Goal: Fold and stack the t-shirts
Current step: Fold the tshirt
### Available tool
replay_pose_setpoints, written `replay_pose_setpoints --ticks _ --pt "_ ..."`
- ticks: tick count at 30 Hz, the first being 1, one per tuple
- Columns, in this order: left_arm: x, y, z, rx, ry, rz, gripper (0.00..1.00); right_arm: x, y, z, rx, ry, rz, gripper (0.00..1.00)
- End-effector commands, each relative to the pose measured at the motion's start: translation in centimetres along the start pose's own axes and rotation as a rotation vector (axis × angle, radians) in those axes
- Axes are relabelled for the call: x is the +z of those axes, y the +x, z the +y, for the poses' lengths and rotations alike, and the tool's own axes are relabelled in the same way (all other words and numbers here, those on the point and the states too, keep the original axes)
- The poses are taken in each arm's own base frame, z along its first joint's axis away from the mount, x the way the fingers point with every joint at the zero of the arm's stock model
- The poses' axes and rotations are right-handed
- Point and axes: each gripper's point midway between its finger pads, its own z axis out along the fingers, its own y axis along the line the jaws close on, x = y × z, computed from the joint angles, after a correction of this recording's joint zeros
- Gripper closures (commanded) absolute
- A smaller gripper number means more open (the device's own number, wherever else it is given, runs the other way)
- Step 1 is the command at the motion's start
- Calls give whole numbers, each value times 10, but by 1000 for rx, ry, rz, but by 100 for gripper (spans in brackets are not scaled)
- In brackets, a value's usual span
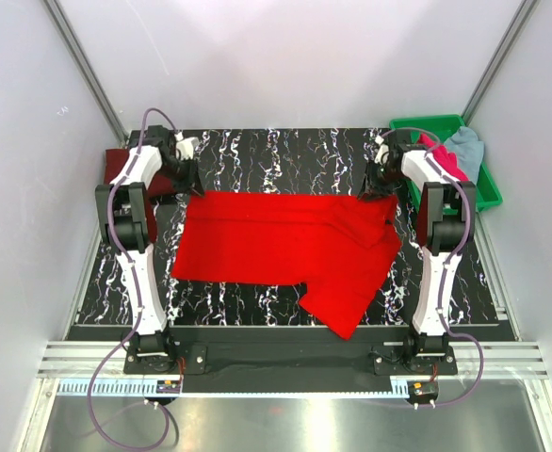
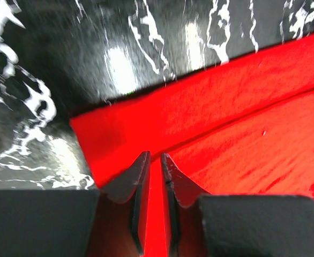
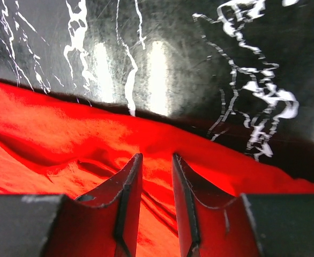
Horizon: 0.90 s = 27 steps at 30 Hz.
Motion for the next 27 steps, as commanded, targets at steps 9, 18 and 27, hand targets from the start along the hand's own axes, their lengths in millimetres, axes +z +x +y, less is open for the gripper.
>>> replay_pose_setpoints --ticks 9,18,27 --pt "-11 58 -16 -66 38 161 81 -1 -16 12 -28 -19 -37 66" --pt "-30 54 -22 -10 2 115 82 1 -18 14 -27 -29 -43 66" --pt "-26 16 -6 14 -55 74 73 0 -16 14 -30 -24 -39 67"
